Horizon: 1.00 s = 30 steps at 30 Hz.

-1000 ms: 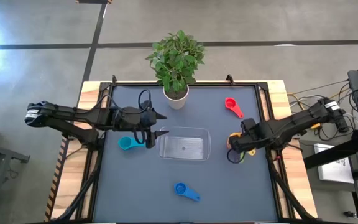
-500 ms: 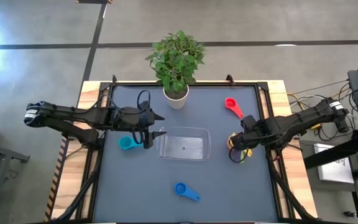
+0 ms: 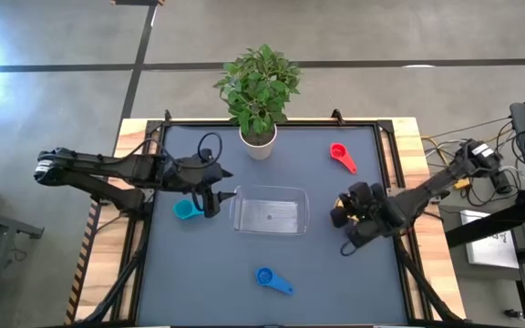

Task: Nest measuring cups in basket
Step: Stack the yellow measuring cup on top of the violet measuring cup

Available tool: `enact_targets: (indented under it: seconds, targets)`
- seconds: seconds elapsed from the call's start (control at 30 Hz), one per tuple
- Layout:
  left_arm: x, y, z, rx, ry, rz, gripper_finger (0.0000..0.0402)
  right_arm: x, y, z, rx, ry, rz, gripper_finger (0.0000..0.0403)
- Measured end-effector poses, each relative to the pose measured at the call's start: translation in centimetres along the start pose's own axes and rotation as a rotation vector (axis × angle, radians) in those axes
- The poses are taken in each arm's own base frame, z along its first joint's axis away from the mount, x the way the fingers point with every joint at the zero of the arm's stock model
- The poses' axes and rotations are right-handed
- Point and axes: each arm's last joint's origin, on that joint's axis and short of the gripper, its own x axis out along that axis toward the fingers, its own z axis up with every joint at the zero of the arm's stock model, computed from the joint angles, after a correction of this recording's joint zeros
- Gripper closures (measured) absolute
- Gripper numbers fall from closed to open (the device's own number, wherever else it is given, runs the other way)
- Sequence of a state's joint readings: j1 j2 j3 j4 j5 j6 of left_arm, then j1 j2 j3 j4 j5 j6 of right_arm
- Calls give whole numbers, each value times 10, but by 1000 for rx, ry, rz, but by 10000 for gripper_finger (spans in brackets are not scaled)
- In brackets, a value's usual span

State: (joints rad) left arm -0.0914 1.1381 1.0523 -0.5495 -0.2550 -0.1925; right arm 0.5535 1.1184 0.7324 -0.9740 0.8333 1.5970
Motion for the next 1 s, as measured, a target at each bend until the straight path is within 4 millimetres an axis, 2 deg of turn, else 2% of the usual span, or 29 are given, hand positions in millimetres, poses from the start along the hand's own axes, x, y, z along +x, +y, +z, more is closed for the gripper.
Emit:
enact_targets:
  seconds: [0.17,0.43,0.67,0.87,1.0]
  targets:
    - [0,-1,4,24,-40,-6,139,7,-3,-20,54,-28,-17,394]
    - [1,-1,7,29,-74,-12,139,22,-12,-38,59,37,-108,394]
    - [1,-1,7,29,-74,-12,139,21,-11,-38,78,101,-96,394]
    - [1,-2,8,26,-77,-12,139,29,-7,-43,49,211,-83,395]
    - [1,-2,7,14,-76,-13,139,21,-3,-34,18,228,-52,395]
